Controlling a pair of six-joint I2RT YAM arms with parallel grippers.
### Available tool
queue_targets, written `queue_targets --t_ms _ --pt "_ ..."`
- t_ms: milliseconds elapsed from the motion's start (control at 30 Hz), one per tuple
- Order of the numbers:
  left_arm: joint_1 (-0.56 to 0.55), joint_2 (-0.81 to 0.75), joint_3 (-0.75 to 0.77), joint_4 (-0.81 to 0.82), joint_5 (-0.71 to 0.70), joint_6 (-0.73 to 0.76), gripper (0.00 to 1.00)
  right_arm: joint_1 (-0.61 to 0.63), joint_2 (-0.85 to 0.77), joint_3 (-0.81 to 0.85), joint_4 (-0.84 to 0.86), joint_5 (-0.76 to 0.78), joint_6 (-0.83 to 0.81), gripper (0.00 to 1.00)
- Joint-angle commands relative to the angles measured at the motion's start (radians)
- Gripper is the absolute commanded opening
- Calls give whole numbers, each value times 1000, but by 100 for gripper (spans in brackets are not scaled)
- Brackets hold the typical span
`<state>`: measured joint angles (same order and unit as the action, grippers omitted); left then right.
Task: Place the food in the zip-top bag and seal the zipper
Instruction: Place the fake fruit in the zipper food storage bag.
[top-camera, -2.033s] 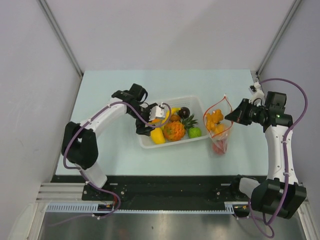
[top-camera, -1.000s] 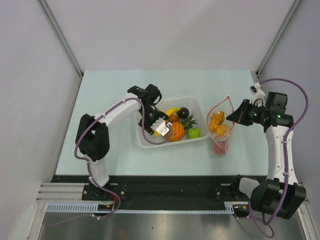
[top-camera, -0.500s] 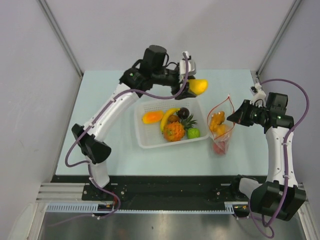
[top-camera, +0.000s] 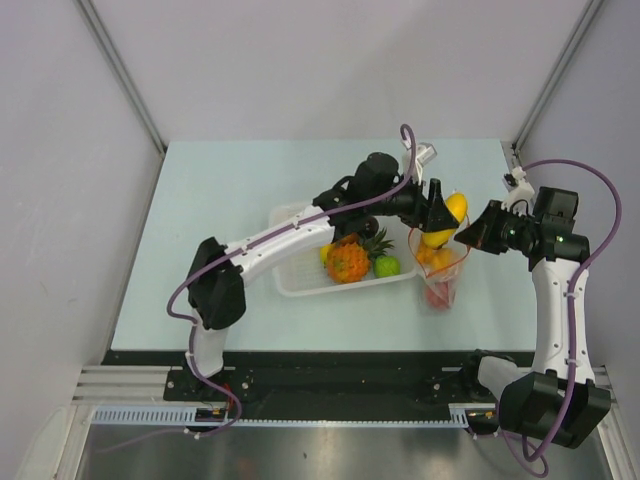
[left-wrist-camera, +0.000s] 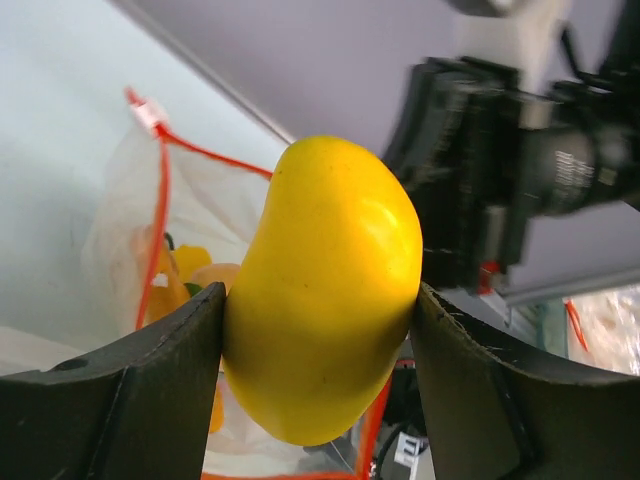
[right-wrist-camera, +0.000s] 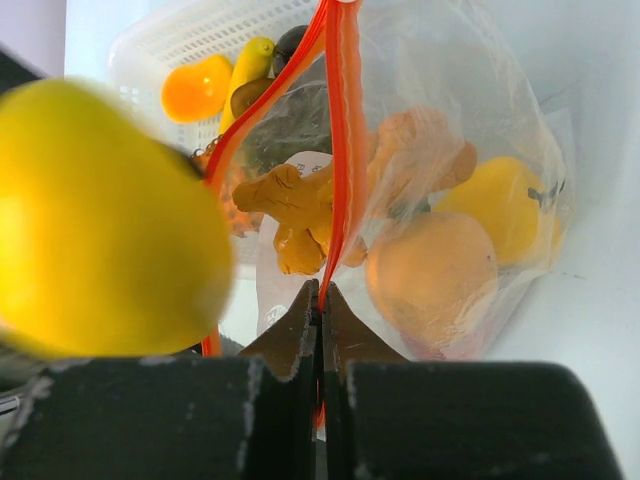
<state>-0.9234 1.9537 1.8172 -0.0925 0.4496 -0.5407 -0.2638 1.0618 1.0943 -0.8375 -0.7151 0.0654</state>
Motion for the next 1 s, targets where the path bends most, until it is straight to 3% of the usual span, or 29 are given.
queue_targets --t_ms 0,100,133,200,333,433,567,633,833,867,900,967 --pt "-5 25 31 22 -161 -94 53 -5 -28 21 29 -29 20 0" --pt "-11 25 -7 89 -192 -61 57 -5 -26 7 44 -53 42 0" --pt "-12 21 -25 187 -221 -47 57 -5 -26 7 47 -58 45 0" --pt "-14 19 -62 256 -241 -12 53 -5 -23 4 51 -73 48 0" --pt "-22 -30 -232 608 -247 53 43 -9 -10 6 51 -115 53 0" --pt "-34 -42 -323 756 -227 122 39 -11 9 13 51 -133 63 0" --pt "-43 -47 -363 813 -222 131 40 -26 20 26 37 -144 65 0" --pt "-52 -42 -374 847 -244 139 44 -31 24 26 31 -150 63 0" --pt "-72 -35 -384 867 -239 143 71 -48 40 24 23 -159 54 0" --pt "-71 -44 -395 860 -242 159 86 -55 38 26 23 -162 50 0" --pt "-69 -74 -419 849 -249 172 94 -57 38 26 20 -164 47 0" --pt "-60 -107 -447 824 -249 215 100 -64 38 24 12 -172 34 0"
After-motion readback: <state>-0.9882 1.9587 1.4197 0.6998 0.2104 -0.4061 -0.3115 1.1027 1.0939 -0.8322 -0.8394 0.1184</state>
